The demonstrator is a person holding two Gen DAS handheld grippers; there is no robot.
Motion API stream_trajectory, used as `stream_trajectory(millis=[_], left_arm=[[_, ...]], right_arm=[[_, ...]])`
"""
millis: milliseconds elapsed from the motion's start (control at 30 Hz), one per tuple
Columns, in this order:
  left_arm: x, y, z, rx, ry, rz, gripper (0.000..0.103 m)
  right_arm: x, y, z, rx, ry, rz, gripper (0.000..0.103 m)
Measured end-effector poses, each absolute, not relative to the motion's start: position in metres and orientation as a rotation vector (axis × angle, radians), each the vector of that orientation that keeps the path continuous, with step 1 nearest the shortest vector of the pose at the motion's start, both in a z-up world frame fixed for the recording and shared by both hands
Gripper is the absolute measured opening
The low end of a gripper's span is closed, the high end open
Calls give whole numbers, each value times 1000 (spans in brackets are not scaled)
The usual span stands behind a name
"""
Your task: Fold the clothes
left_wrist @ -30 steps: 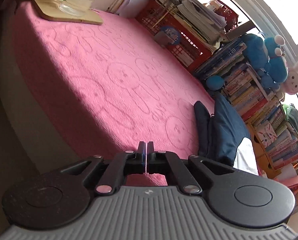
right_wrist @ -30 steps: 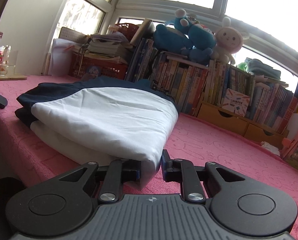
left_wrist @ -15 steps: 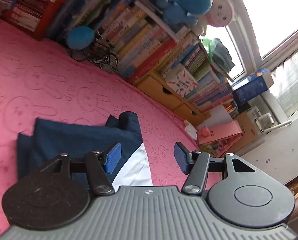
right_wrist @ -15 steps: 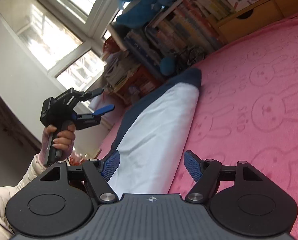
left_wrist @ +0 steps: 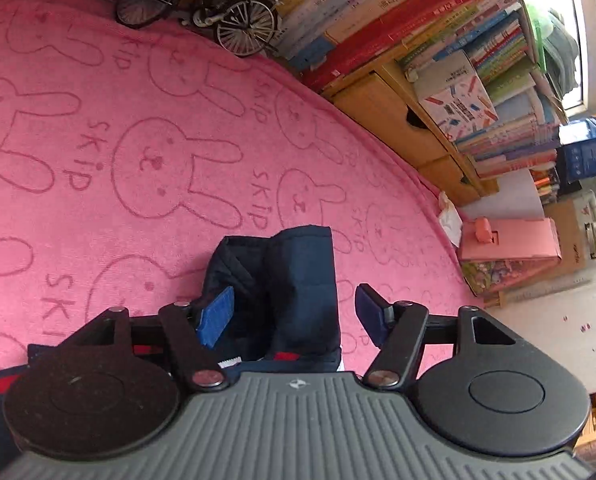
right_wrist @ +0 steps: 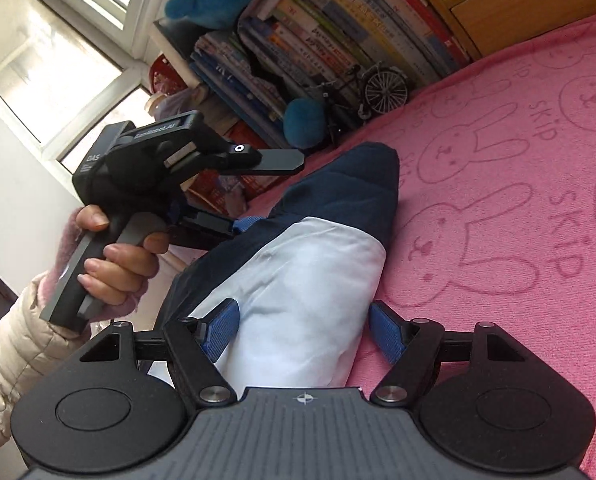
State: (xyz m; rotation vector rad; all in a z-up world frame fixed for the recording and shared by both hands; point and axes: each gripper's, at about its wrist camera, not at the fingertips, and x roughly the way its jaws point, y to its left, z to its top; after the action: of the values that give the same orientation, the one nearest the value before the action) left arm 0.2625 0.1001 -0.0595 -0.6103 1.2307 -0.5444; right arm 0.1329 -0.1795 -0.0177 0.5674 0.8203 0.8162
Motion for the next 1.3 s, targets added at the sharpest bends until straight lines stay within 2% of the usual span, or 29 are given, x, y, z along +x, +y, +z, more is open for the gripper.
stream_trajectory(millis=[33,67,100,367,567,600,667,767,800,833,900,933,1000,1067,1167,1300], left_arm=[[262,97,-60,-592,1224,-570,47],[261,93,-59,-561,1210,-592,34],[260,89,-58,-529,1196,-613,27],[270,91,-58,-596,1062,-681,10],[290,103,-59,-660,964,-561,9],[293,105,-59,-671,947,-540,2],[286,121,-51,-700,929,-501,2],[270,152,-35,-747,909,-443,7],[264,162,-30,-762,903,-424,19],[254,172,-23,-764,895,-414,25],[218,194,-11,-755,876,-418,44],[198,205,-8,-764,867,-426,49],[159,226,-5,-783,849,-441,70],[128,239,-9,-789,835,-442,80],[97,249,-22,-774,841,-424,86],[89,252,-49,-748,904,-365,87]], right_arm=[[132,-178,-19,559,818,822,72],[132,-176,-19,552,816,827,73],[131,-175,-19,543,813,831,73],[123,-168,-17,465,786,847,79],[121,-167,-15,455,783,843,81],[120,-167,-15,455,786,840,81],[118,-168,-13,458,793,834,81],[111,-178,-12,493,819,834,81],[108,-183,-13,512,824,836,81],[105,-189,-14,534,826,838,81],[101,-202,-15,583,824,839,81],[99,-207,-15,600,823,836,81],[98,-212,-14,625,826,828,81],[98,-213,-15,639,826,827,82],[100,-206,-15,624,819,823,83],[100,-191,-13,556,813,806,85]])
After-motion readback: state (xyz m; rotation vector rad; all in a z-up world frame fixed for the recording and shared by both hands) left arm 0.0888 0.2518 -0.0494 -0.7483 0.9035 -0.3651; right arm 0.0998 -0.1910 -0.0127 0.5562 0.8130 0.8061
